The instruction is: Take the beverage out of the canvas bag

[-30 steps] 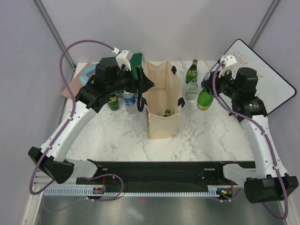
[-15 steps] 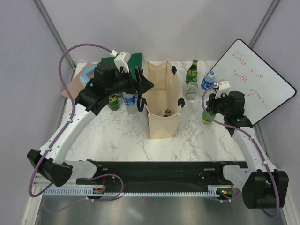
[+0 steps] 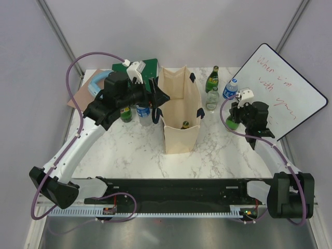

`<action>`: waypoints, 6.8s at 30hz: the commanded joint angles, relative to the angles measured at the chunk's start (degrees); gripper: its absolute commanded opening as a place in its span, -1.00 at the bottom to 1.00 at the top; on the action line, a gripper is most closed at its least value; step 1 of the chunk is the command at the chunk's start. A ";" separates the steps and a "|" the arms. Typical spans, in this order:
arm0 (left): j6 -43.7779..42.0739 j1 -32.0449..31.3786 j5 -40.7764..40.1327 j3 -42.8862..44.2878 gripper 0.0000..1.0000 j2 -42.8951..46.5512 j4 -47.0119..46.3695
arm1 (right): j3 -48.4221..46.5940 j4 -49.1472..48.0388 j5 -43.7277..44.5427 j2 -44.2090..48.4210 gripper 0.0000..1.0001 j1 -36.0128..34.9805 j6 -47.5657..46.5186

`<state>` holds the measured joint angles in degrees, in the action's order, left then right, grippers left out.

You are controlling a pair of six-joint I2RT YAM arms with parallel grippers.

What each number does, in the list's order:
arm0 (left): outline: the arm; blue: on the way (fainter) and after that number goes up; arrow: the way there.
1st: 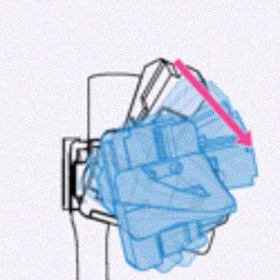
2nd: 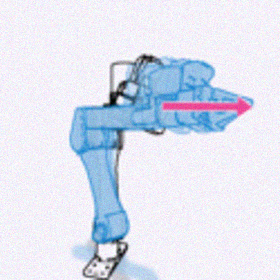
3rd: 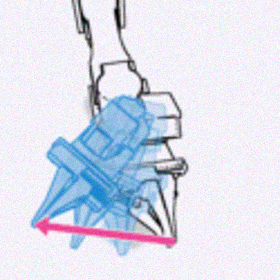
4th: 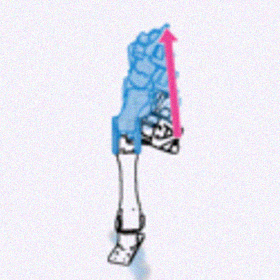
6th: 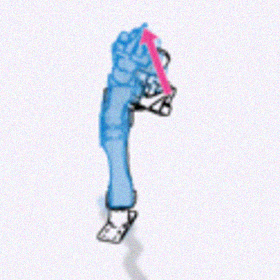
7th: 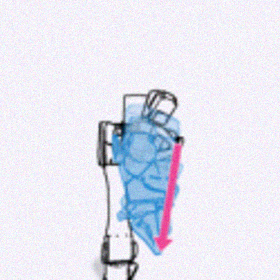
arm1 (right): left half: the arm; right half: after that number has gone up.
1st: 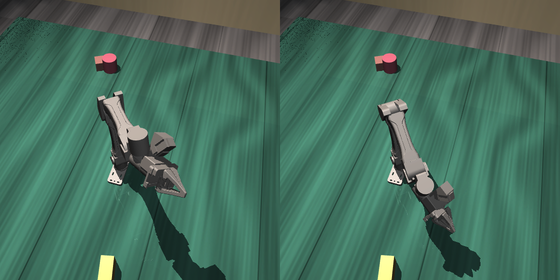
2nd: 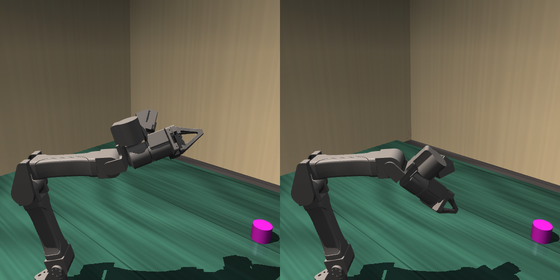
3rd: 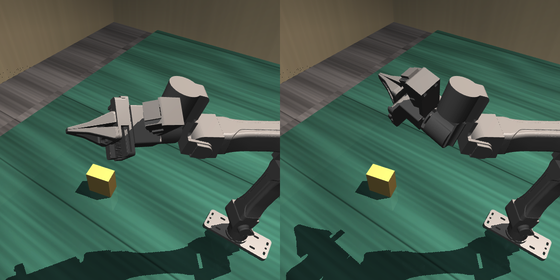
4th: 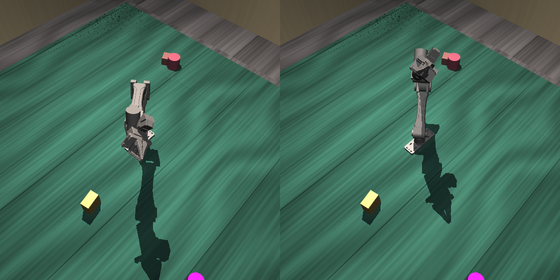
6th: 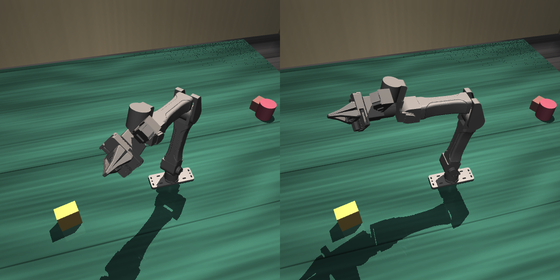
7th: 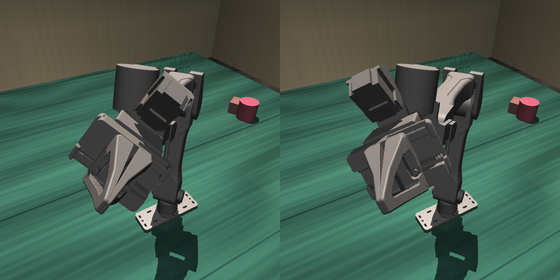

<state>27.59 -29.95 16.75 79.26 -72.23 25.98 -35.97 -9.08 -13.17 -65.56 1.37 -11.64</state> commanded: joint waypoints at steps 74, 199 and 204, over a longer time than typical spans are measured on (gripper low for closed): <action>-31.56 -14.60 3.39 13.45 0.65 -21.19 12.24 | -26.00 56.19 -19.96 1.05 -0.93 -46.37 -39.87; -22.85 4.90 -26.16 -20.63 -0.95 21.86 -12.61 | -37.16 32.90 -20.58 -5.19 0.96 -29.14 -7.35; -23.29 8.77 -25.46 -27.75 -0.95 21.25 -19.80 | -36.72 32.72 -20.49 -5.54 0.96 -29.14 -7.26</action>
<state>3.36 -23.51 -9.78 53.04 -53.04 25.69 -70.46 25.76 -33.19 -70.65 -27.88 -19.66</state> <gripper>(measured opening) 0.364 0.982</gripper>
